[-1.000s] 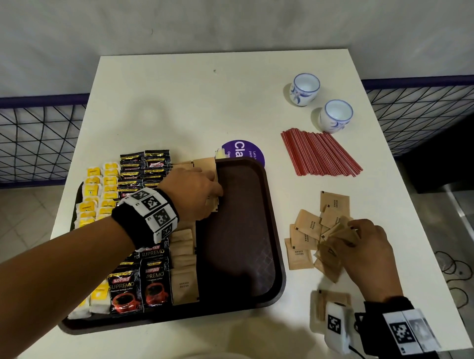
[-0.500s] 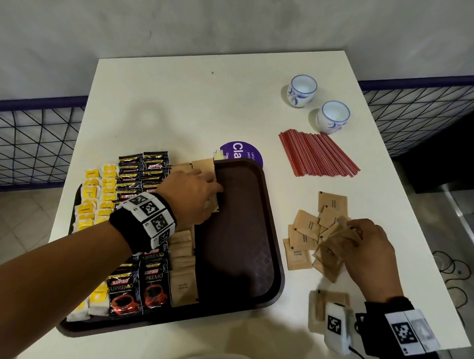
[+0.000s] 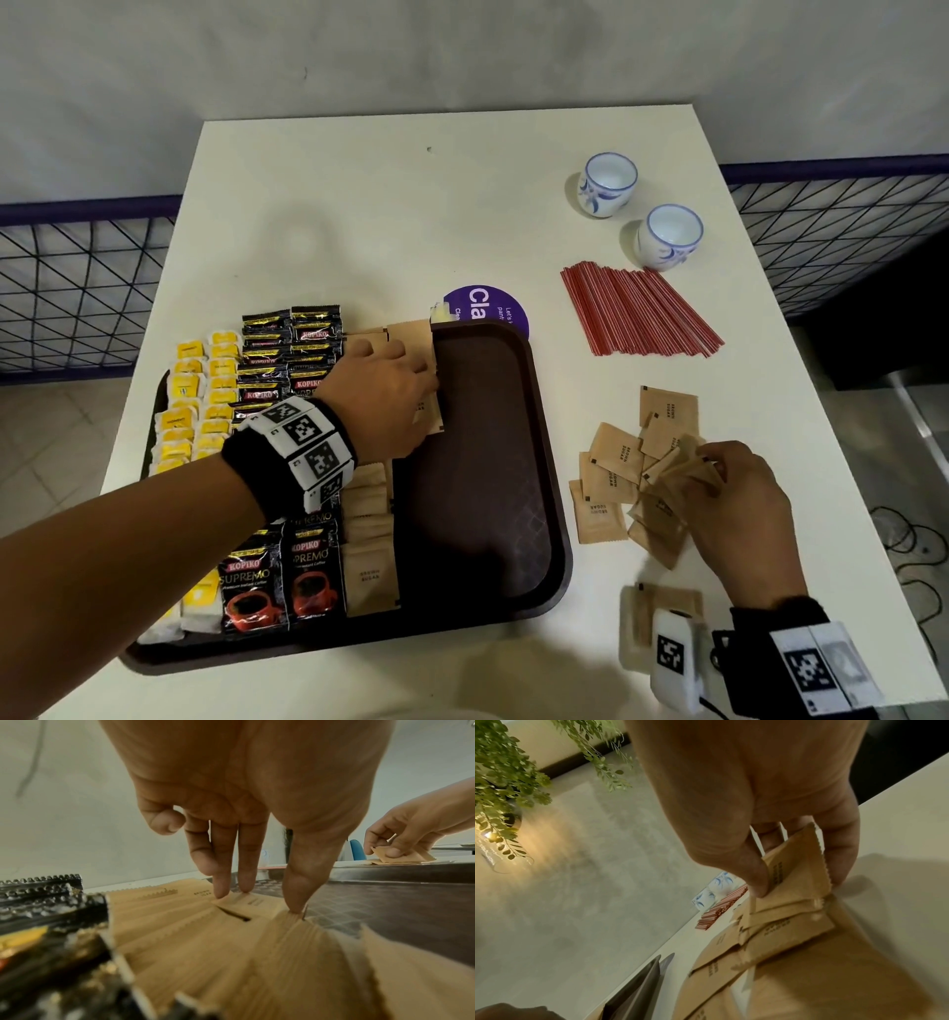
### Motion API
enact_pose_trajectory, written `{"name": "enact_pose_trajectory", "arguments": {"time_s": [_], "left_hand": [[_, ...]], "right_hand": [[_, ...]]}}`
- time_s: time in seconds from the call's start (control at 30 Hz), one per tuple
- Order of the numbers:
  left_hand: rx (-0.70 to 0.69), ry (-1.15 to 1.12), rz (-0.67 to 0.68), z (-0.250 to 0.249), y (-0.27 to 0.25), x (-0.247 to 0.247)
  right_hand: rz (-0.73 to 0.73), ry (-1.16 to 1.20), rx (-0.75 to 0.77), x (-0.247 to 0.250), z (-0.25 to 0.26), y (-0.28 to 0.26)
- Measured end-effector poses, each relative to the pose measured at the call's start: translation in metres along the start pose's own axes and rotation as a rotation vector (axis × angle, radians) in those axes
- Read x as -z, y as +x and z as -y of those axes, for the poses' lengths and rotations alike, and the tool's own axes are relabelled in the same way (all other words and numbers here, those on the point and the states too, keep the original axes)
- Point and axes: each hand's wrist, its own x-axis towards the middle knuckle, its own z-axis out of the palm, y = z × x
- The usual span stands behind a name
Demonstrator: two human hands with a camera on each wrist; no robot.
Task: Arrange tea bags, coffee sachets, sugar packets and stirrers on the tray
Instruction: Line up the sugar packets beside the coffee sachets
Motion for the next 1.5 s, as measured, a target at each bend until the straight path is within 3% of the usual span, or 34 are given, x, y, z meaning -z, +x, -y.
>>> {"name": "enact_pose_trajectory", "arguments": {"time_s": [0.3, 0.87, 1.5], "left_hand": [[-0.018, 0.109, -0.037, -0.004, -0.007, -0.012], [0.080, 0.171, -0.048, -0.009, -0.009, -0.012], [0.100, 0.094, -0.050, -0.014, -0.007, -0.002]], "right_hand": [[0.001, 0.019, -0.007, -0.002, -0.002, 0.000], [0.005, 0.020, -0.012, 0.001, 0.002, -0.007], [-0.076, 0.147, 0.061, 0.021, 0.026, -0.019]]}}
